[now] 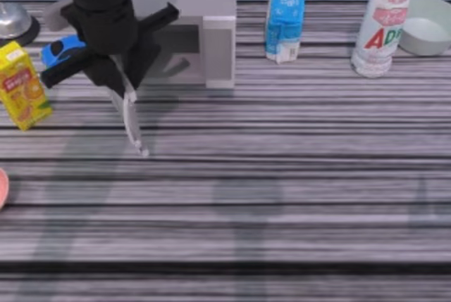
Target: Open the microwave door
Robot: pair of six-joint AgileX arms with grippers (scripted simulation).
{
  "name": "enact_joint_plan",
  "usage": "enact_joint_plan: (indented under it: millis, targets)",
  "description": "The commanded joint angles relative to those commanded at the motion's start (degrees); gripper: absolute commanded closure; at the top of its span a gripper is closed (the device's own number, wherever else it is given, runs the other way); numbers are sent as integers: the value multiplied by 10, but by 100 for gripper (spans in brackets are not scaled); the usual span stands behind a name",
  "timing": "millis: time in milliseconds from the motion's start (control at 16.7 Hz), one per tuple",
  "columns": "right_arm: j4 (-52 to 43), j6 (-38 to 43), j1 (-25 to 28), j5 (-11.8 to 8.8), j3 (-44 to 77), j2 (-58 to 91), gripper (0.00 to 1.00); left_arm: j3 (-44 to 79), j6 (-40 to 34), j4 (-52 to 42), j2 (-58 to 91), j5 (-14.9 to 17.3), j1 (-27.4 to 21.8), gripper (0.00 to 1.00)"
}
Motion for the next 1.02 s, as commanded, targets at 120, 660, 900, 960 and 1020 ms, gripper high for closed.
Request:
enact_joint_plan:
  millis: [120, 660, 900, 960, 1020]
  targets:
    - [0, 0, 0, 0, 0, 0, 0, -19, 39, 6, -12, 0, 7, 100]
    - [0, 0, 0, 0, 0, 0, 0, -37, 71, 11, -23, 0, 14, 100]
    - [0, 0, 0, 0, 0, 0, 0, -37, 71, 11, -23, 0, 14, 100]
    - [0, 0, 0, 0, 0, 0, 0, -37, 71, 11, -23, 0, 14, 100]
    - [0, 0, 0, 0, 0, 0, 0, -37, 71, 11, -23, 0, 14, 100]
